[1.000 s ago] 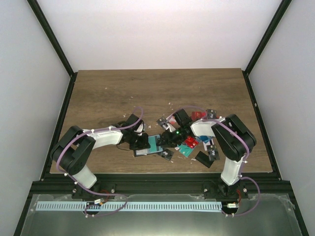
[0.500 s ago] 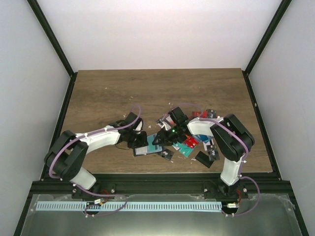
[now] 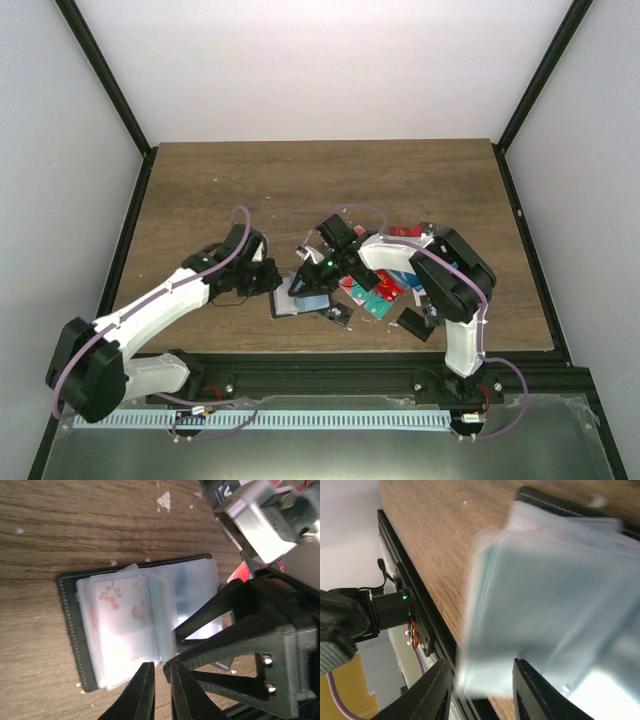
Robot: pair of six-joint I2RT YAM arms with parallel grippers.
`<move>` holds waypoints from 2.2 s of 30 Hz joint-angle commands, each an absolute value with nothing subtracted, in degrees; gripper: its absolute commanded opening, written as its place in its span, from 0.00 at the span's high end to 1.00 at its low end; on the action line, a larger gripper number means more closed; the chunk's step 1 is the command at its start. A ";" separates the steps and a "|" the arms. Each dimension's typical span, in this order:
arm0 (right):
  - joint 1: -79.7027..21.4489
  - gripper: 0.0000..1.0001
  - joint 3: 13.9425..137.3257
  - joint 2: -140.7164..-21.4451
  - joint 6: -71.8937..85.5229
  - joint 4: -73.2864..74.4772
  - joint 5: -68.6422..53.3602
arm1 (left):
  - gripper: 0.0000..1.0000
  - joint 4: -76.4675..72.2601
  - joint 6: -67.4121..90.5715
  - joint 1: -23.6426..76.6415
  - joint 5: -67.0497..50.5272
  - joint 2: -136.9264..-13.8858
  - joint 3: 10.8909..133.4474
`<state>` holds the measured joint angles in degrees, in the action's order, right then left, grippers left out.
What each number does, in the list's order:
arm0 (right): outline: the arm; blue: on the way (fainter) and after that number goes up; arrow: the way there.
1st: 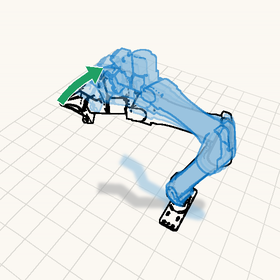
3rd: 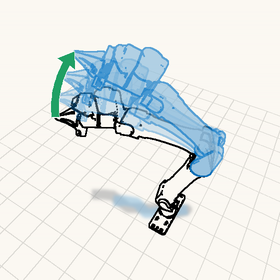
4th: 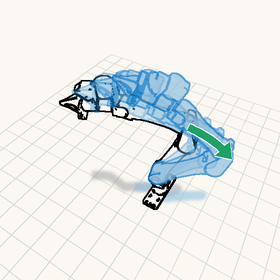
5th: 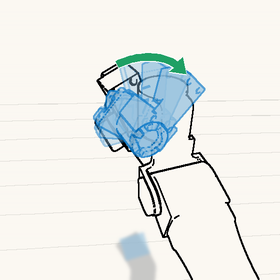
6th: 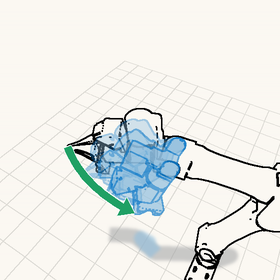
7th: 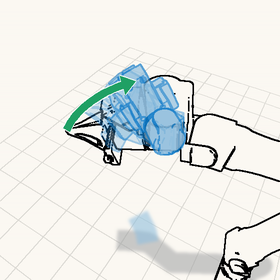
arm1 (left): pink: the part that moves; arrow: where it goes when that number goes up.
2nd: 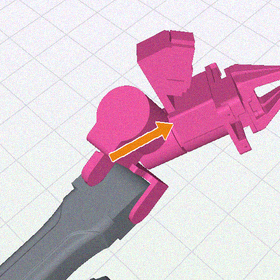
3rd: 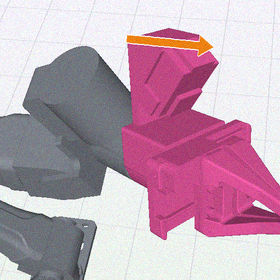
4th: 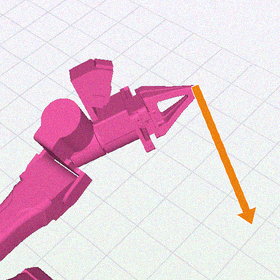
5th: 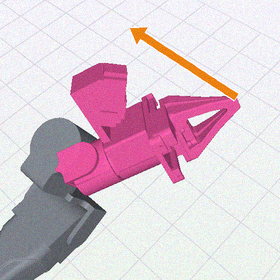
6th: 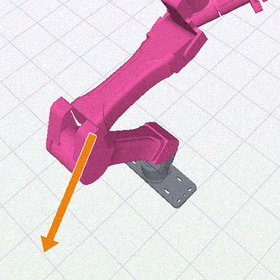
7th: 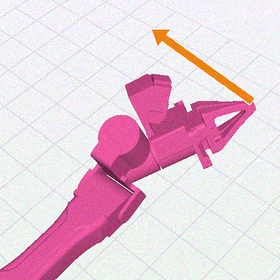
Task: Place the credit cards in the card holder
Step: Insert the credit card into the card holder, then move the credit card to the corner of the board.
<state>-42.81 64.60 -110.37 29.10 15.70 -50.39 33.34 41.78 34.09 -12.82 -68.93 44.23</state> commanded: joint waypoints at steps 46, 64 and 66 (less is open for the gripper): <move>-15.49 0.42 36.12 -63.08 57.32 47.27 12.34 | 0.84 19.32 41.99 56.48 -20.28 -94.75 59.18; -10.90 0.56 26.47 -75.84 54.82 36.73 -3.94 | 0.84 16.62 48.33 57.88 -14.68 -82.63 48.10; -14.20 0.60 25.50 -75.39 56.66 37.30 -6.22 | 0.84 16.33 48.57 57.86 -14.06 -82.12 47.83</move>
<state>-8.16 31.79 -72.82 52.99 35.88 6.42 18.06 47.55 57.60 -16.19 -83.57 48.71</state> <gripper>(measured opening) 0.437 0.163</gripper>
